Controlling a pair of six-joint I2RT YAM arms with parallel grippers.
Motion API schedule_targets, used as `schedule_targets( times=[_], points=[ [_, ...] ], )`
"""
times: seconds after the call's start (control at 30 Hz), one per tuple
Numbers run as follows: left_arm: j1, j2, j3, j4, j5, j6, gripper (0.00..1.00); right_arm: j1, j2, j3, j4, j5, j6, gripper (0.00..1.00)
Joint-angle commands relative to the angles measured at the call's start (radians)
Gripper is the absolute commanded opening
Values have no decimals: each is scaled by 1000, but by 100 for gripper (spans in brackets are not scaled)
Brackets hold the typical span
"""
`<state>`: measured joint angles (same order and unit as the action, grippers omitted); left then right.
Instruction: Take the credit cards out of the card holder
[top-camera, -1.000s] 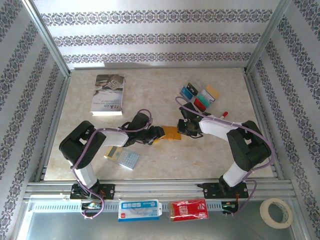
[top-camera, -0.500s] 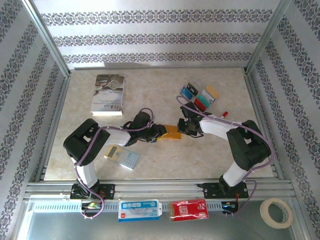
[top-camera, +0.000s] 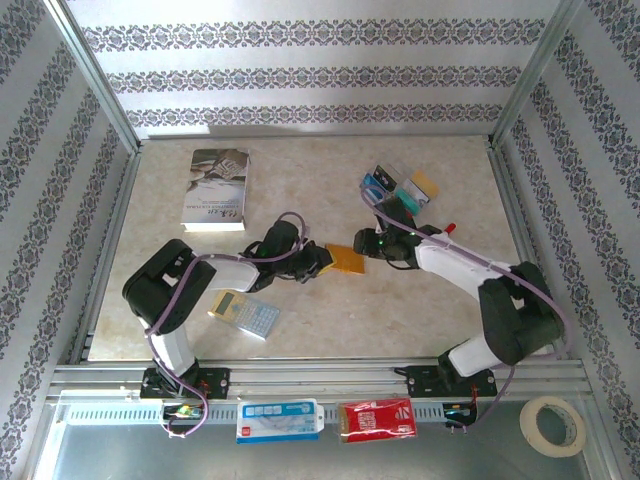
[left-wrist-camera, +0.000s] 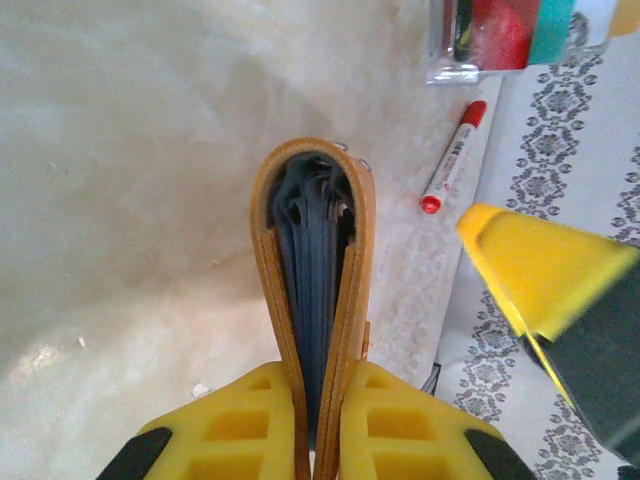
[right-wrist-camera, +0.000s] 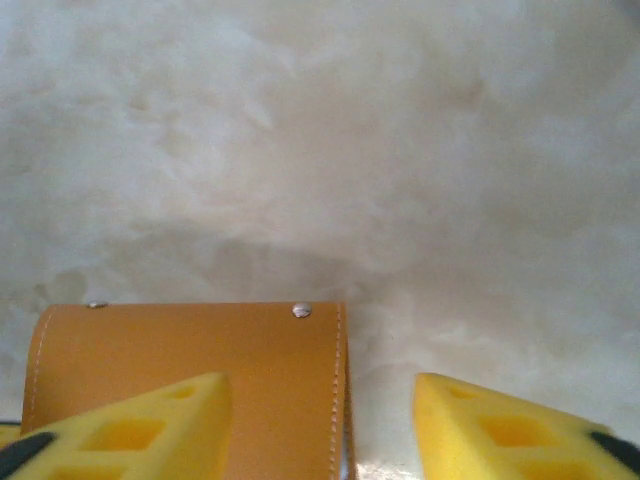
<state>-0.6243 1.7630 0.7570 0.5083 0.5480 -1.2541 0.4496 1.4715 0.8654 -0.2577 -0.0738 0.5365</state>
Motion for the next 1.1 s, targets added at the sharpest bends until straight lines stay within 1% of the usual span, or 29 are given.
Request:
schedule_targets(
  times=[0.0, 0.07, 0.13, 0.23, 0.33, 0.47, 0.7, 0.77, 0.93, 1.07],
  points=[
    [42, -89, -12, -72, 21, 67, 6, 24, -42, 41, 6, 54, -145, 62],
    [67, -127, -13, -129, 31, 100, 6, 57, -47, 60, 8, 83, -222, 68],
    [90, -157, -14, -176, 44, 123, 6, 96, -47, 74, 22, 136, -291, 70],
    [132, -195, -17, -219, 81, 147, 7, 151, -62, 57, 100, 183, -407, 72],
    [182, -230, -24, -256, 113, 157, 7, 183, -83, 12, 210, 177, -505, 74],
    [226, -273, -40, -264, 149, 147, 6, 222, -91, -44, 323, 163, -636, 76],
    [237, -322, -26, -303, 156, 162, 7, 264, -53, -67, 352, 44, -885, 76],
    [238, -316, -9, -321, 162, 166, 7, 277, -38, -68, 358, 37, -958, 76],
    [237, -297, 20, -344, 167, 162, 7, 295, 8, -56, 376, 4, -1081, 75],
    [237, -292, 30, -353, 161, 153, 7, 322, 84, -18, 396, 31, -1172, 71]
  ],
)
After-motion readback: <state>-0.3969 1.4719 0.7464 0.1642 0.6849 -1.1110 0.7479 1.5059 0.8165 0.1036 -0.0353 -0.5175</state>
